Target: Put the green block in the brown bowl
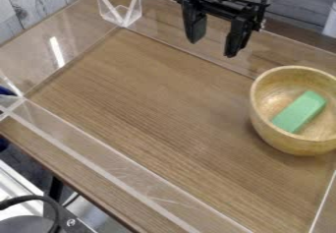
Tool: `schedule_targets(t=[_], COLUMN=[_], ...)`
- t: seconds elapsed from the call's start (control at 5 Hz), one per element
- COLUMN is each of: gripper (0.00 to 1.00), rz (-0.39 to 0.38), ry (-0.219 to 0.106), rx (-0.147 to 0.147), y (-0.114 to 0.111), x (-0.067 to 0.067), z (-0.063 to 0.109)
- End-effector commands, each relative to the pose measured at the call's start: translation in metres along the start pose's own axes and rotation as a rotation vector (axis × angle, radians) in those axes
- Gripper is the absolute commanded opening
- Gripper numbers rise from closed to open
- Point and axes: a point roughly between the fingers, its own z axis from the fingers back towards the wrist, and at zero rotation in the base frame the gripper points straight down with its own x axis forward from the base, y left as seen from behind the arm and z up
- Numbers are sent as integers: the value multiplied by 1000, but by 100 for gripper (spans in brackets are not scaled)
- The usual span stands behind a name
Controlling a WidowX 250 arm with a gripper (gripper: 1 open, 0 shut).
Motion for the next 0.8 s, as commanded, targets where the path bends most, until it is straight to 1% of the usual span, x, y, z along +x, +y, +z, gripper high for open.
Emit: schedule_targets(t=[0.0,0.2,0.4,0.6], gripper=[100,100,100,100], rz=[49,95,7,-117], ry=[0,1,-35,-55], rx=[-9,-25,-23,-21], y=[21,41,30,7], x=[-7,-10,11,21], z=[-7,-16,0,18])
